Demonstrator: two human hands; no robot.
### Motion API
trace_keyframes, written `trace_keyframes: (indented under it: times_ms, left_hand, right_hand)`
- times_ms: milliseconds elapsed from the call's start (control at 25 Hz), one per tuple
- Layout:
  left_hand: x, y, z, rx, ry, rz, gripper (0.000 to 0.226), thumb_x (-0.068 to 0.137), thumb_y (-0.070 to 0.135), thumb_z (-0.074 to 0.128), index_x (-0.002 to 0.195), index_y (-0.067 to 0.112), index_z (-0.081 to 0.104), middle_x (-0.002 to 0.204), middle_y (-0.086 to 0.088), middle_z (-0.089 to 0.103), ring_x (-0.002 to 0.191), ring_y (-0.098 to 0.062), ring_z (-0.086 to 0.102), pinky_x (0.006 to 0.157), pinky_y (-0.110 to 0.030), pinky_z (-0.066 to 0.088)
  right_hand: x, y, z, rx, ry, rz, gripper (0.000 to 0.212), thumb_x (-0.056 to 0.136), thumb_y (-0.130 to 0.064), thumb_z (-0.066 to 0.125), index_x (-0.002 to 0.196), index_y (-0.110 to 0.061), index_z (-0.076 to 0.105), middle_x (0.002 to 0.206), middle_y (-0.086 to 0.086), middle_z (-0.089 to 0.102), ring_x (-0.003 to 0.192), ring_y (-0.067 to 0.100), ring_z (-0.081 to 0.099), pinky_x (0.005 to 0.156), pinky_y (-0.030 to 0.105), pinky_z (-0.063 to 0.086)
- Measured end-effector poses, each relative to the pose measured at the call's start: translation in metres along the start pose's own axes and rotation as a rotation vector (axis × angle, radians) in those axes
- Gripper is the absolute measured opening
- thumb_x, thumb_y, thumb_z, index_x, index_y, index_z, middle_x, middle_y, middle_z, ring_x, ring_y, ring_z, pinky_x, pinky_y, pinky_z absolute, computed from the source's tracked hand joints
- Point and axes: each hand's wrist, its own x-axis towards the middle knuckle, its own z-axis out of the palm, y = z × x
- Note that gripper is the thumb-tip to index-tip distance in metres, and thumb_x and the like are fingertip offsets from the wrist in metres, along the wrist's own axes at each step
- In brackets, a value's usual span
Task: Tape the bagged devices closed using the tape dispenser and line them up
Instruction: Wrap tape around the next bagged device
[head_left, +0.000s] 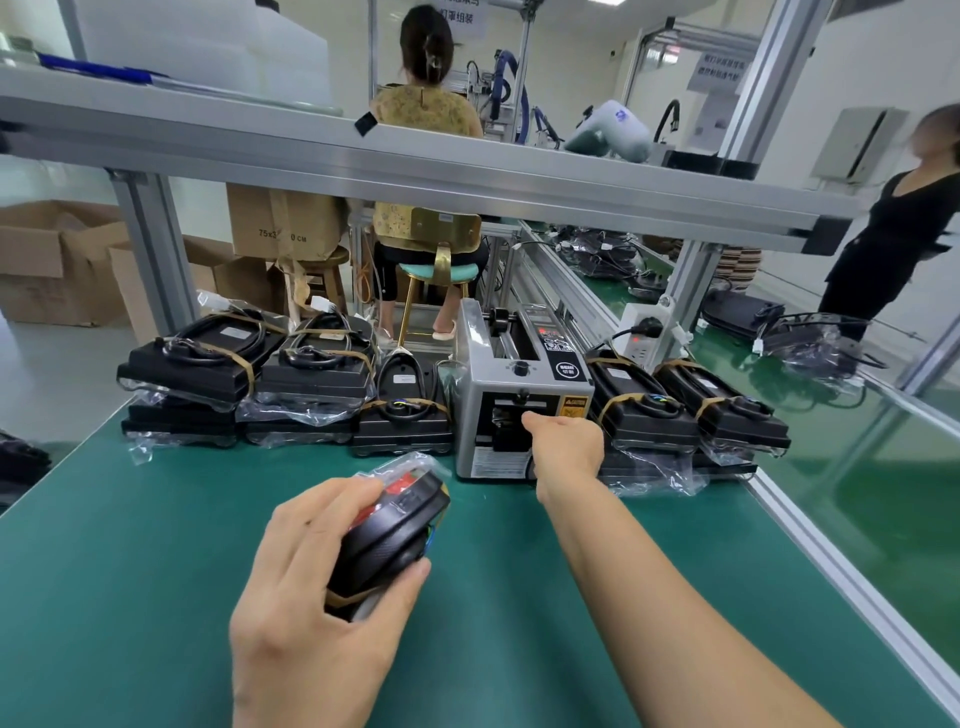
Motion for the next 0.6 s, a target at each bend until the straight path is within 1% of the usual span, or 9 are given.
trace_keyframes:
  times_ms: [120, 200, 280, 360, 440, 480, 520, 560, 600]
  left_hand:
    - [0.001, 0.001, -0.002, -0.012, -0.002, -0.017, 0.052, 0.056, 0.014, 0.079, 0.107, 0.012, 0.066, 0.109, -0.002, 0.061, 0.101, -0.009, 0.056, 0.097, -0.012, 0.037]
    - [0.001, 0.002, -0.004, -0.020, -0.001, -0.037, 0.053, 0.056, 0.014, 0.079, 0.107, 0.014, 0.066, 0.110, 0.001, 0.060, 0.103, -0.006, 0.056, 0.097, -0.011, 0.037]
    - [0.001, 0.003, -0.006, -0.032, 0.005, -0.049, 0.052, 0.056, 0.014, 0.079, 0.106, 0.012, 0.067, 0.110, 0.003, 0.059, 0.105, -0.004, 0.055, 0.097, -0.011, 0.037]
    - [0.001, 0.004, -0.006, -0.034, 0.009, -0.051, 0.051, 0.056, 0.013, 0.078, 0.105, 0.011, 0.067, 0.111, 0.005, 0.059, 0.105, -0.003, 0.055, 0.096, -0.011, 0.037]
    - [0.000, 0.005, -0.006, -0.027, 0.017, -0.064, 0.050, 0.056, 0.012, 0.080, 0.105, 0.010, 0.068, 0.110, 0.003, 0.059, 0.104, -0.006, 0.056, 0.096, -0.013, 0.039]
    - [0.000, 0.006, -0.005, -0.020, 0.018, -0.072, 0.050, 0.056, 0.011, 0.082, 0.105, 0.009, 0.069, 0.110, 0.002, 0.060, 0.104, -0.009, 0.057, 0.095, -0.015, 0.041]
    - [0.001, 0.007, -0.004, -0.016, 0.012, -0.081, 0.051, 0.057, 0.007, 0.085, 0.105, 0.008, 0.069, 0.109, 0.002, 0.060, 0.103, -0.012, 0.058, 0.094, -0.017, 0.043]
    - [0.000, 0.007, -0.004, -0.013, 0.005, -0.089, 0.053, 0.056, 0.004, 0.087, 0.106, 0.008, 0.068, 0.109, 0.001, 0.060, 0.103, -0.015, 0.059, 0.094, -0.020, 0.044]
    - [0.000, 0.007, -0.003, -0.015, -0.002, -0.088, 0.054, 0.056, 0.002, 0.087, 0.107, 0.007, 0.068, 0.109, 0.000, 0.060, 0.103, -0.017, 0.060, 0.094, -0.023, 0.045]
  right_hand:
    - [0.007, -0.002, 0.006, 0.100, -0.001, 0.127, 0.028, 0.076, -0.012, 0.077, 0.060, -0.016, 0.055, 0.059, 0.001, 0.048, 0.050, 0.018, 0.037, 0.050, 0.026, 0.036]
    - [0.006, -0.003, 0.009, 0.168, 0.006, 0.201, 0.032, 0.078, -0.009, 0.075, 0.060, -0.015, 0.048, 0.057, 0.000, 0.040, 0.046, 0.016, 0.029, 0.043, 0.023, 0.028]
    - [-0.002, -0.010, 0.007, 0.221, 0.003, 0.247, 0.031, 0.081, -0.008, 0.070, 0.065, -0.015, 0.045, 0.059, -0.001, 0.037, 0.045, 0.015, 0.027, 0.038, 0.021, 0.025]
    - [-0.024, -0.019, -0.003, 0.330, -0.141, 0.294, 0.028, 0.086, -0.009, 0.065, 0.068, -0.016, 0.044, 0.053, -0.003, 0.037, 0.040, 0.011, 0.027, 0.036, 0.019, 0.023]
    - [-0.059, -0.028, -0.023, 0.388, -0.469, 0.219, 0.023, 0.088, -0.019, 0.064, 0.067, -0.020, 0.053, 0.048, -0.009, 0.045, 0.040, 0.005, 0.040, 0.047, 0.017, 0.030]
    - [-0.079, -0.029, -0.033, 0.309, -0.632, 0.105, 0.020, 0.086, -0.026, 0.065, 0.068, -0.020, 0.063, 0.054, -0.010, 0.055, 0.050, 0.003, 0.053, 0.058, 0.018, 0.035]
    - [-0.099, -0.030, -0.043, 0.205, -0.761, -0.012, 0.014, 0.082, -0.032, 0.067, 0.073, -0.022, 0.072, 0.069, -0.013, 0.067, 0.068, 0.000, 0.063, 0.069, 0.020, 0.037]
    - [-0.118, -0.029, -0.051, 0.140, -0.852, -0.093, 0.010, 0.077, -0.034, 0.070, 0.080, -0.028, 0.076, 0.087, -0.018, 0.072, 0.086, -0.004, 0.065, 0.078, 0.022, 0.037]
    - [-0.132, -0.028, -0.057, 0.124, -0.898, -0.137, 0.014, 0.072, -0.034, 0.072, 0.084, -0.031, 0.077, 0.101, -0.021, 0.071, 0.097, -0.009, 0.062, 0.084, 0.022, 0.035]
